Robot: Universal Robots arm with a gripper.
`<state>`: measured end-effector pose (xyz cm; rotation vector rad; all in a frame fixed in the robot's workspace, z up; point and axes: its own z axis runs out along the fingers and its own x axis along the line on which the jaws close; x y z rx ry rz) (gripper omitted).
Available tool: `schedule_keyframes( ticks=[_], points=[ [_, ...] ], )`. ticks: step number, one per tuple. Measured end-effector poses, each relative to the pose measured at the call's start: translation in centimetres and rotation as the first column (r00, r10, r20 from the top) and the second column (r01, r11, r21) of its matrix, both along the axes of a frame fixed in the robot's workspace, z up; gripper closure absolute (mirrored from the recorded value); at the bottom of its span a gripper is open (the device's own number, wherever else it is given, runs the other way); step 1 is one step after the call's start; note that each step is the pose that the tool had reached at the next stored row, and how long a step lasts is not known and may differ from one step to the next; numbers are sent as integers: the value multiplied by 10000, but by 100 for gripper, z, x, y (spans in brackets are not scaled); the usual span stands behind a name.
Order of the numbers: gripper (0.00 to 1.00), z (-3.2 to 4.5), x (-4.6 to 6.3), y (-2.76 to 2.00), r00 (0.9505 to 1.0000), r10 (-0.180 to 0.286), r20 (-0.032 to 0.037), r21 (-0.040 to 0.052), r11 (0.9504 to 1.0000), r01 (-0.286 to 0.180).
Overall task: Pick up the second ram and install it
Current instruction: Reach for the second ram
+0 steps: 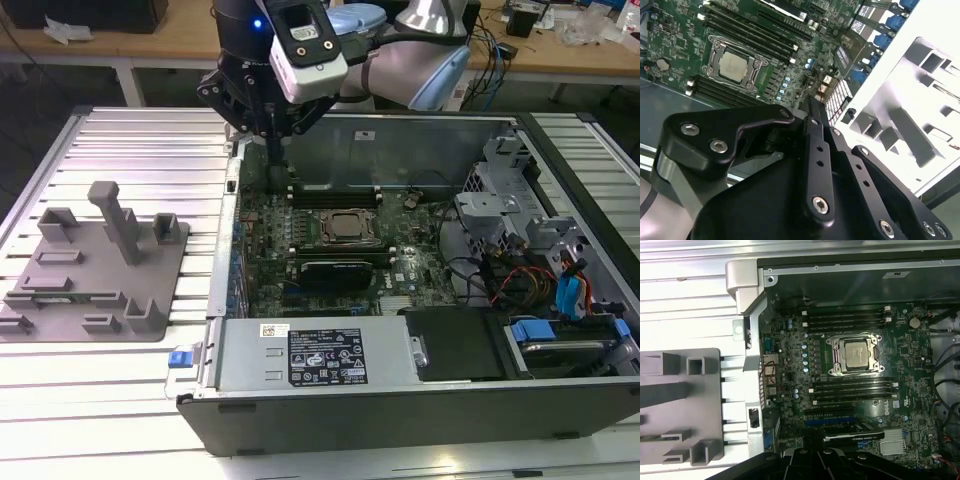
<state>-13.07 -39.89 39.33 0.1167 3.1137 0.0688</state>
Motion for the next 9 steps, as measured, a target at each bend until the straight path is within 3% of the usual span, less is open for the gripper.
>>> schedule_keyframes(
  ticks=[9],
  points=[
    [92,0,-229,0,10000,1,0,0,10000,-1]
  ],
)
